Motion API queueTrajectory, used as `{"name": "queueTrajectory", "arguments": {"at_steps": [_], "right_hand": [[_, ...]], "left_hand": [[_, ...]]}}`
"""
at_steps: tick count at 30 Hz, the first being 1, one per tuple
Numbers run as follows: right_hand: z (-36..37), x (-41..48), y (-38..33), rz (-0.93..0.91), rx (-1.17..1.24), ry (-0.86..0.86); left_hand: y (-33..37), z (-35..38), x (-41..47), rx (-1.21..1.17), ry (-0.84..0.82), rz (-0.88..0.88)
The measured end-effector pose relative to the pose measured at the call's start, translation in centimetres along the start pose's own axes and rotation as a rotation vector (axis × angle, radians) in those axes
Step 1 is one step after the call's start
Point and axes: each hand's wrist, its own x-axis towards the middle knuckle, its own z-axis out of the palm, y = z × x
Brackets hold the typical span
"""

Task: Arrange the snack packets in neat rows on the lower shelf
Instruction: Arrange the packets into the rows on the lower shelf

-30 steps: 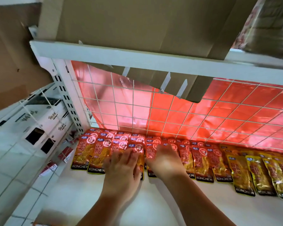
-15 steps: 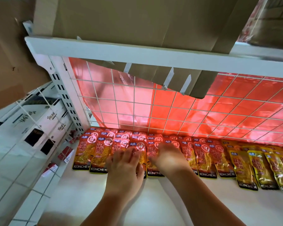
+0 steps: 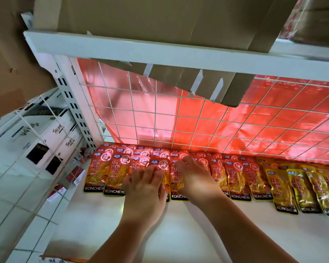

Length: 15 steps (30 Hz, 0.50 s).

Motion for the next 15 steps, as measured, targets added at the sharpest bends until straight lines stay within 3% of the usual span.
{"name": "queueTrajectory", "arguments": {"at_steps": [15], "right_hand": [[-0.75, -0.67, 1.1, 0.0, 0.085, 0.021]], "left_hand": [[0.1, -0.16, -0.17, 0.008, 0.038, 0.01]]}}
